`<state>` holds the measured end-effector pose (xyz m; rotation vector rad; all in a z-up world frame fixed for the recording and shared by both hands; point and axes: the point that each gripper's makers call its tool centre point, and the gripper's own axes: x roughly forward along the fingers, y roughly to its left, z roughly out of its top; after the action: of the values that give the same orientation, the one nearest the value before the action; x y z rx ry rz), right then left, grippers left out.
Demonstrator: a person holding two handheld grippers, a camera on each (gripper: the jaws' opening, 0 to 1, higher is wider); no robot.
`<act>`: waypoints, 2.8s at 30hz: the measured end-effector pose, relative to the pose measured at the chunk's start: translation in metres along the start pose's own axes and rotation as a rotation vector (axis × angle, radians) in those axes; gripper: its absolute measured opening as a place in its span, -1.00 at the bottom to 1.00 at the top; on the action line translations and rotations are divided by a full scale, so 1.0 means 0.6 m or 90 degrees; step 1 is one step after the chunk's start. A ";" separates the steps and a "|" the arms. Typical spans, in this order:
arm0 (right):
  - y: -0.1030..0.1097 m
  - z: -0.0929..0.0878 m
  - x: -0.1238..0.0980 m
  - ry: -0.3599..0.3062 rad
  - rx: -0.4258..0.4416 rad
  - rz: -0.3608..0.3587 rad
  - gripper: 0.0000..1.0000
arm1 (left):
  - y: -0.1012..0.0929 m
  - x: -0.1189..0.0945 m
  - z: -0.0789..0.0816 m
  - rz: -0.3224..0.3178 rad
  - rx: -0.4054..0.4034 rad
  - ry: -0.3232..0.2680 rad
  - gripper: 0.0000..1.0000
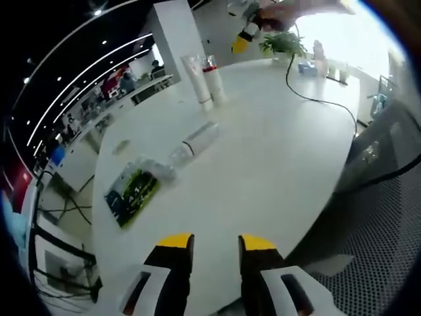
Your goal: Arrange the skincare products in the storage area until every visible bottle or jar stands upright without overlapping.
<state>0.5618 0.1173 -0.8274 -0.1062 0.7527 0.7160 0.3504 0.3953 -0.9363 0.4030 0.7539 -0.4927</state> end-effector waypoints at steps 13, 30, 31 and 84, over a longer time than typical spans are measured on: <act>0.200 -0.144 -0.068 -0.081 0.005 0.013 0.76 | -0.012 0.001 -0.001 -0.012 0.036 0.001 -0.40; 0.260 -0.193 -0.083 -0.140 -0.156 -0.083 0.62 | -0.011 0.003 -0.003 -0.015 0.023 0.010 -0.41; 0.260 -0.199 -0.079 -0.134 -0.154 -0.089 0.59 | -0.011 0.002 -0.001 -0.015 0.023 0.007 -0.41; 0.275 -0.259 -0.044 -0.004 -0.305 -0.098 0.13 | 0.290 0.065 0.007 0.114 -0.576 -0.061 -0.06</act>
<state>0.3531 0.1761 -0.8983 -0.5901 0.5476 0.7367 0.4739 0.5239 -0.9328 -0.3945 0.7624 0.0285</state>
